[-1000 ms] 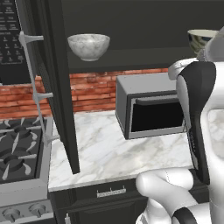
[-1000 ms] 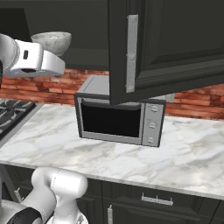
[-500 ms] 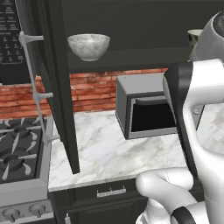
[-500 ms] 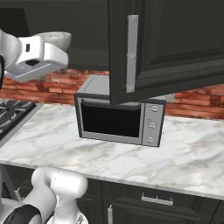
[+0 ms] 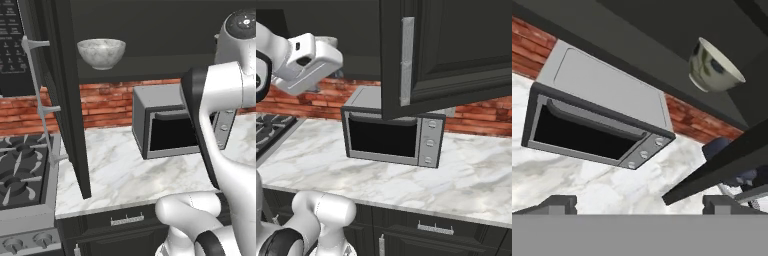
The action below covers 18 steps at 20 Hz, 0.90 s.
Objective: Move the bowls from the cabinet to the plates on the dining table.
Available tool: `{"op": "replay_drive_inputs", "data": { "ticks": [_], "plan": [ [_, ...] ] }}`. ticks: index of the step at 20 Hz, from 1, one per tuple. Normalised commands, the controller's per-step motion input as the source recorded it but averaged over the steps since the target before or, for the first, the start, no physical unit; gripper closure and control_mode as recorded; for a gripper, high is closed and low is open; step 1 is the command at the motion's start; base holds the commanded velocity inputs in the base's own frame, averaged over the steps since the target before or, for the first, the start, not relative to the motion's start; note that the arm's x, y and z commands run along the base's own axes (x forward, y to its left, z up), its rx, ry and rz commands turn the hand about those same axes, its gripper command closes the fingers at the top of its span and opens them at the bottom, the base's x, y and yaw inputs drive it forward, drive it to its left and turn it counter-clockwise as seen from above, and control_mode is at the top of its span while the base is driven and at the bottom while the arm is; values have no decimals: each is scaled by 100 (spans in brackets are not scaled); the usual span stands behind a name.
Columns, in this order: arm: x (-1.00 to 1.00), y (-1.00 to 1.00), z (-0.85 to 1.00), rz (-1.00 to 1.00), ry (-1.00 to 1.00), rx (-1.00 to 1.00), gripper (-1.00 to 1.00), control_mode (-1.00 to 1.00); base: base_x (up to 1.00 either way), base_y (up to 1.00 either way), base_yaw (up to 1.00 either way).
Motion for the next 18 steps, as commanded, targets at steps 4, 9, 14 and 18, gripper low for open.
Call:
{"op": "replay_drive_inputs", "data": {
  "ticks": [4, 9, 14, 18],
  "plan": [
    [23, -9, -10, 0, 0, -15, -100, -100, 0, 0, 0],
    [24, -18, -2, 0, 0, -16, -100, -100, 0, 0, 0],
    [17, -33, 0, -3, 3, -16, -100, -100, 0, 0, 0],
    [17, -30, -6, -3, 4, -9, -100, -100, 0, 0, 0]
  ]
}}
